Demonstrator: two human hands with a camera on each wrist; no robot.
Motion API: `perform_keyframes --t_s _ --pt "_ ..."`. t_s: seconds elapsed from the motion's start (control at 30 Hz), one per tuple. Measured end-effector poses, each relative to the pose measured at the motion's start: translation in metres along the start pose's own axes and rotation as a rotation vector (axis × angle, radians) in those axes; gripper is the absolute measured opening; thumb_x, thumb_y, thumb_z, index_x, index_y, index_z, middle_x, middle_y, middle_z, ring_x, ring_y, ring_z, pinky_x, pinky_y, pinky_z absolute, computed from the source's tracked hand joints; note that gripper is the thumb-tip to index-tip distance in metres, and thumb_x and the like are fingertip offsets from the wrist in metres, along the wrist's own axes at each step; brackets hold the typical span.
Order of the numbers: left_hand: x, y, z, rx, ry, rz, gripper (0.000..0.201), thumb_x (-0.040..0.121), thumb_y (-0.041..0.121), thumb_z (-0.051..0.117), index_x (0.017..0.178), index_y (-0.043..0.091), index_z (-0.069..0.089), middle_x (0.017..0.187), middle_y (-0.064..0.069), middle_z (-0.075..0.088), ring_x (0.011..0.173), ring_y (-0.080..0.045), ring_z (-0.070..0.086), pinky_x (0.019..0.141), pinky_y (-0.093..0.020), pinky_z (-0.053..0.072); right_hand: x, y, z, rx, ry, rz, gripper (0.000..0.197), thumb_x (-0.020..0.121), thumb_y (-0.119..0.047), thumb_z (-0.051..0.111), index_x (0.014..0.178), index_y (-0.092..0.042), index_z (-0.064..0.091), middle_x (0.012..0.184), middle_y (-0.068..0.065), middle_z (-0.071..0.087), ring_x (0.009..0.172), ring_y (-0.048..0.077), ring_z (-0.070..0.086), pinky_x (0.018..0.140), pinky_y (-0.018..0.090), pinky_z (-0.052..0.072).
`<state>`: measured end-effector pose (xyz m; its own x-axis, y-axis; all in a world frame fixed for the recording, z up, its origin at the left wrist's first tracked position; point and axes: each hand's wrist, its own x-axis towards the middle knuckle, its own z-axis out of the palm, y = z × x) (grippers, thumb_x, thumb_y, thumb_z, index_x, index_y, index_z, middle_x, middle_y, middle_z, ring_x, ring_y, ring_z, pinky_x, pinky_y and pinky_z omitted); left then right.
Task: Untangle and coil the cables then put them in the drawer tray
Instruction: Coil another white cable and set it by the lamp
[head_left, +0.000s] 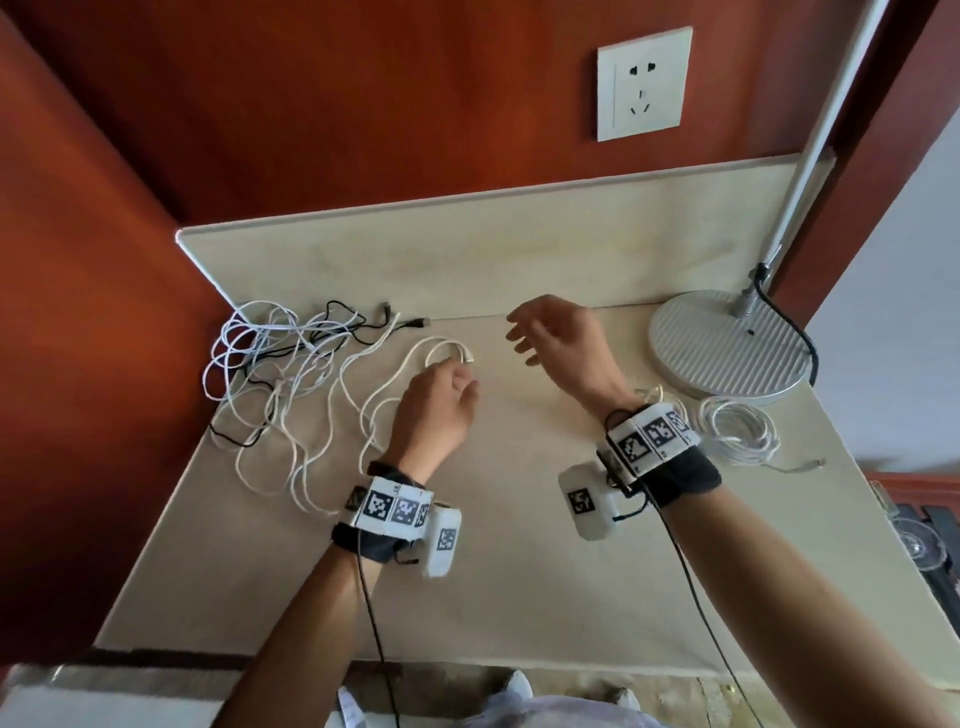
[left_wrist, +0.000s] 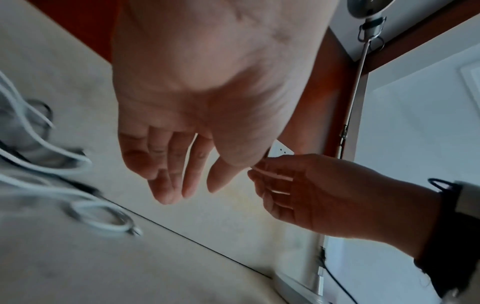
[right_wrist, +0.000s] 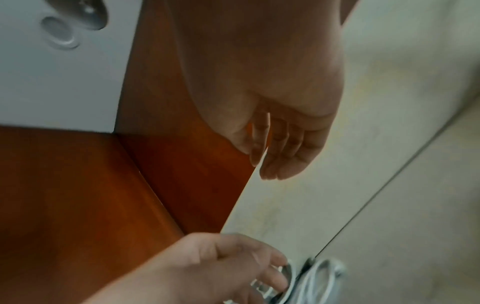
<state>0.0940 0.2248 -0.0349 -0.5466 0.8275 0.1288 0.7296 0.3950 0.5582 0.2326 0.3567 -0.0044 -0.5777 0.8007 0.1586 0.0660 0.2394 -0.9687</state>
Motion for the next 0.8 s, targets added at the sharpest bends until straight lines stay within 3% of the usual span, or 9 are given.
perform_keyframes --t_s 0.1,0.17,0.23,0.3,0.37,0.5,0.63,0.7,0.8 --pt "-0.022 -0.028 -0.018 0.081 0.082 -0.099 0.02 0.098 0.027 0.064 0.113 0.013 0.064 0.109 -0.003 0.069 0.1 -0.023 0.065 0.084 -0.036 0.051 0.009 0.003 0.037 -0.009 -0.176 0.109 0.016 0.103 -0.012 0.058 0.101 -0.003 0.072 0.086 0.01 0.075 0.066 0.016 0.067 0.056 0.029 0.055" --pt "-0.03 -0.043 -0.025 0.115 0.104 -0.184 0.021 0.096 0.026 0.065 0.113 0.013 0.063 0.11 -0.007 0.066 0.103 -0.027 0.064 0.088 -0.04 0.051 0.015 0.011 0.059 -0.106 -0.216 0.081 0.011 0.101 -0.015 0.064 0.097 -0.009 0.073 0.086 0.007 0.075 0.068 0.02 0.07 0.058 0.033 0.055" --pt "-0.035 -0.052 -0.029 0.143 0.101 -0.25 0.027 0.094 0.022 0.066 0.118 0.012 0.062 0.116 -0.01 0.063 0.109 -0.03 0.062 0.092 -0.042 0.051 0.022 0.022 0.073 -0.245 -0.189 0.028 0.009 0.099 -0.017 0.066 0.1 -0.013 0.074 0.097 0.006 0.076 0.085 0.025 0.073 0.072 0.035 0.055" --pt "-0.037 -0.058 -0.031 0.157 0.081 -0.314 0.035 0.092 0.019 0.067 0.125 0.01 0.058 0.124 -0.012 0.057 0.116 -0.033 0.058 0.094 -0.042 0.049 0.03 0.029 0.081 -0.416 -0.21 0.039 0.024 0.099 -0.018 0.064 0.121 -0.012 0.07 0.119 0.012 0.07 0.108 0.029 0.067 0.088 0.033 0.049" --pt "-0.036 -0.065 -0.031 0.176 0.011 -0.394 0.041 0.093 0.023 0.067 0.128 0.009 0.053 0.13 -0.014 0.051 0.12 -0.035 0.056 0.095 -0.043 0.047 0.037 0.035 0.087 -0.541 -0.326 0.112 0.044 0.099 -0.021 0.063 0.142 -0.012 0.056 0.136 0.018 0.055 0.122 0.033 0.058 0.098 0.033 0.044" --pt "-0.032 -0.076 -0.03 0.177 -0.154 -0.47 0.05 0.091 0.03 0.072 0.133 0.015 0.052 0.134 -0.012 0.043 0.118 -0.037 0.059 0.101 -0.044 0.049 0.05 0.039 0.099 -0.658 -0.459 0.181 0.056 0.099 -0.024 0.063 0.151 -0.01 0.048 0.146 0.018 0.041 0.127 0.037 0.056 0.111 0.036 0.041" --pt "-0.021 -0.079 -0.034 0.196 -0.206 -0.465 0.037 0.09 0.011 0.067 0.124 0.018 0.054 0.131 -0.012 0.047 0.113 -0.036 0.061 0.097 -0.04 0.05 0.058 0.032 0.107 -0.73 -0.478 0.176 0.042 0.097 -0.015 0.063 0.138 -0.004 0.057 0.143 0.017 0.038 0.114 0.039 0.063 0.107 0.038 0.046" --pt "-0.011 -0.078 -0.037 0.171 -0.251 -0.442 0.034 0.087 0.001 0.061 0.114 0.021 0.057 0.125 -0.008 0.056 0.111 -0.031 0.063 0.092 -0.036 0.052 0.059 0.031 0.108 -0.77 -0.467 0.165 0.033 0.096 -0.01 0.061 0.128 -0.003 0.062 0.138 0.018 0.051 0.112 0.039 0.064 0.099 0.04 0.051" --pt "0.006 -0.07 -0.037 0.093 -0.258 -0.408 0.033 0.085 -0.002 0.061 0.107 0.022 0.057 0.109 -0.002 0.064 0.097 -0.022 0.065 0.074 -0.028 0.05 0.062 0.027 0.101 -0.883 -0.433 0.193 0.029 0.097 -0.007 0.055 0.125 -0.002 0.063 0.124 0.018 0.067 0.111 0.037 0.066 0.084 0.039 0.052"
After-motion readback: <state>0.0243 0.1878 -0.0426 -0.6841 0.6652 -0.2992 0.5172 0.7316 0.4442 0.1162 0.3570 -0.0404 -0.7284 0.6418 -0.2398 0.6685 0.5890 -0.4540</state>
